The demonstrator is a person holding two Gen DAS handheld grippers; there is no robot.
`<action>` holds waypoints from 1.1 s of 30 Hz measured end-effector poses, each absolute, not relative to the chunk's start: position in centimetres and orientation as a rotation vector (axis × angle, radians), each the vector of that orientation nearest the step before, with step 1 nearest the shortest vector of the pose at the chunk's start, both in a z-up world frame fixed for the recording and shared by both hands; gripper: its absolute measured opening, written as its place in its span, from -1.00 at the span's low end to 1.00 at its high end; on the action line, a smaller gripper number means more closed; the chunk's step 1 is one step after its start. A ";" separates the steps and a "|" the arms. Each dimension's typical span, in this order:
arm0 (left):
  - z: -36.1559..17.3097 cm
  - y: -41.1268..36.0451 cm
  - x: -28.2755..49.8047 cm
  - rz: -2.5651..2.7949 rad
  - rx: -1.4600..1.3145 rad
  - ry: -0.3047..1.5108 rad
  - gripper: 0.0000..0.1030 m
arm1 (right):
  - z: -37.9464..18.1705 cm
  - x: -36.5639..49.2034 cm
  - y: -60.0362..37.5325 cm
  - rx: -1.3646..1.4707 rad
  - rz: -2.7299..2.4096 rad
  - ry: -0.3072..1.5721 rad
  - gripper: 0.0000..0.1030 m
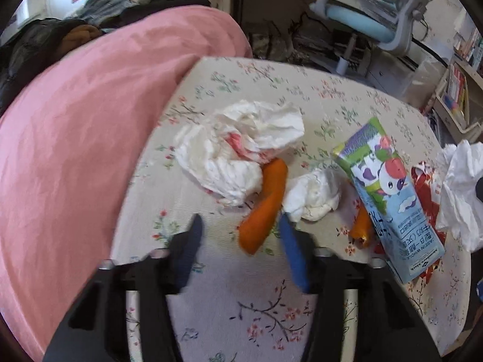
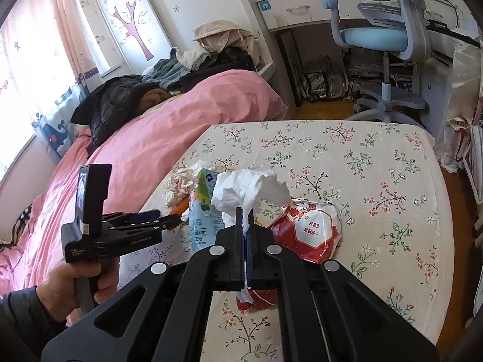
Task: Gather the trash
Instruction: 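Grasp the white tissue with the right tool while the left tool grasps an orange carrot piece, then carry tissue and carrot over the yellow bin and open both tools to drop them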
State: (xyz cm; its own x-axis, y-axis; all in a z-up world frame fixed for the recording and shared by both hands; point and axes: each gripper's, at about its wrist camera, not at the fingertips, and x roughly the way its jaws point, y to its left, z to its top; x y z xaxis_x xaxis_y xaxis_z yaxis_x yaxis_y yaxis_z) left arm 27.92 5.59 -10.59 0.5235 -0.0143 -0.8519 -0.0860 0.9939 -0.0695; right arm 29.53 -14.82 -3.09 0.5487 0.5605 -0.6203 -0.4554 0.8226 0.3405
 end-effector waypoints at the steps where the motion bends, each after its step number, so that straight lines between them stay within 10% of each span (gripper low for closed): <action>1: -10.6 5.4 28.0 0.041 -0.095 1.019 -0.49 | -3.2 29.6 -14.8 0.146 0.604 0.787 -0.98; 33: -3.8 2.3 10.6 -0.004 -0.128 0.822 -0.68 | -1.1 12.4 -14.9 0.155 0.789 0.744 -0.98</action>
State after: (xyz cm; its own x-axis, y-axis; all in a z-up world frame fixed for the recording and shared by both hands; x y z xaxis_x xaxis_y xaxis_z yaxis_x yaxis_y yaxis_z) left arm 10.61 2.35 -3.77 0.6809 -0.0532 -0.7305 -0.0464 0.9922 -0.1155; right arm 12.37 -14.85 -1.13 0.4681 0.6927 -0.5487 -0.5882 0.7076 0.3916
